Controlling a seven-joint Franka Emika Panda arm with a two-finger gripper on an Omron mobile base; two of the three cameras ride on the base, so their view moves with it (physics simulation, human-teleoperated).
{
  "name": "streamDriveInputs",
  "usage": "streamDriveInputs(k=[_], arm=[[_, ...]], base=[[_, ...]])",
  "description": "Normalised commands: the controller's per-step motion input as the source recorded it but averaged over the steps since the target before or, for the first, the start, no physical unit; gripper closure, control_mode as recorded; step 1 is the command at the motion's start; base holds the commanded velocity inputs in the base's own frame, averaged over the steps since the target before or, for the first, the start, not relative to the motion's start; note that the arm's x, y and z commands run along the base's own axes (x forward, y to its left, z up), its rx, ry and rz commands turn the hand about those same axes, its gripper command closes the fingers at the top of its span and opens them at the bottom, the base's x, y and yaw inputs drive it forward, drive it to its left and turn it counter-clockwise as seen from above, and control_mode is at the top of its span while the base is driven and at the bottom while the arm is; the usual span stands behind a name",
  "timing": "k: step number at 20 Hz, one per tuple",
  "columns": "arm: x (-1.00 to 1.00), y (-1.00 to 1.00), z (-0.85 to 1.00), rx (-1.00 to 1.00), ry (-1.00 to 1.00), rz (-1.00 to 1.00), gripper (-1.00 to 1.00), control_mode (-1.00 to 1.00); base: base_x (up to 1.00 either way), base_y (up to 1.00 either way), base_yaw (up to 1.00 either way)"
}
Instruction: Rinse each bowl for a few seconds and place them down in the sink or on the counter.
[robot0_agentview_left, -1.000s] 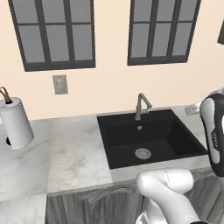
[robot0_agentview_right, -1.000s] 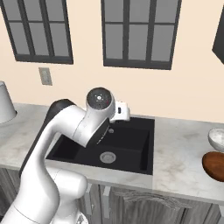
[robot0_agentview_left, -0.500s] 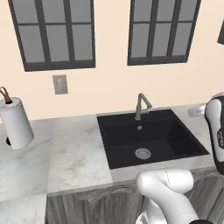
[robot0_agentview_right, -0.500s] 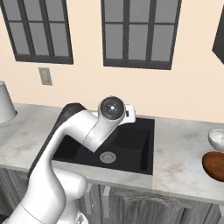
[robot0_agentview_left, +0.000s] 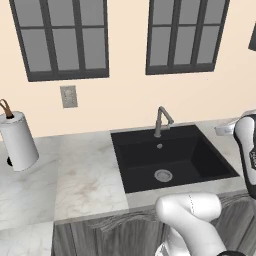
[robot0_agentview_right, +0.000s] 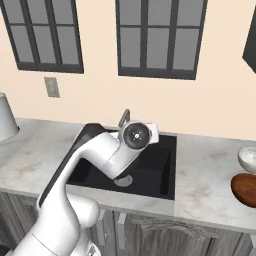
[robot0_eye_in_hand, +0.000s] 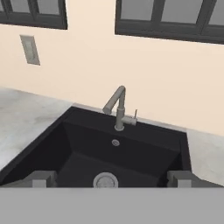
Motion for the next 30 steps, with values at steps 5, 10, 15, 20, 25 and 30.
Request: streamDriveInputs(k=[5,10,15,20,25,30], arm=[[0.31,-0.06,-0.1,0.03,-0.06,0.06,-1.0,-1.0],[0.33,0.0,-0.08,0.06,-0.06,0.09,-1.0,-1.0],[0.25,0.0,-0.08,0.02,-0.08,0.1,-1.0,-1.0],[0.22,-0.01,-0.1,0.0,-0.09,0.09,-1.0,-1.0],[0.22,0.0,-0.11,0.01,-0.07,0.07,-1.0,-1.0],[0.16,0.0,-0.09,0.01,-0.05,0.04,-1.0,-1.0]], base=[[0.0,0.0,0.0],[0.0,0.0,0.0],[0.0,0.0,0.0],[0.0,0.0,0.0],[0.0,0.0,0.0],[0.0,0.0,0.0]])
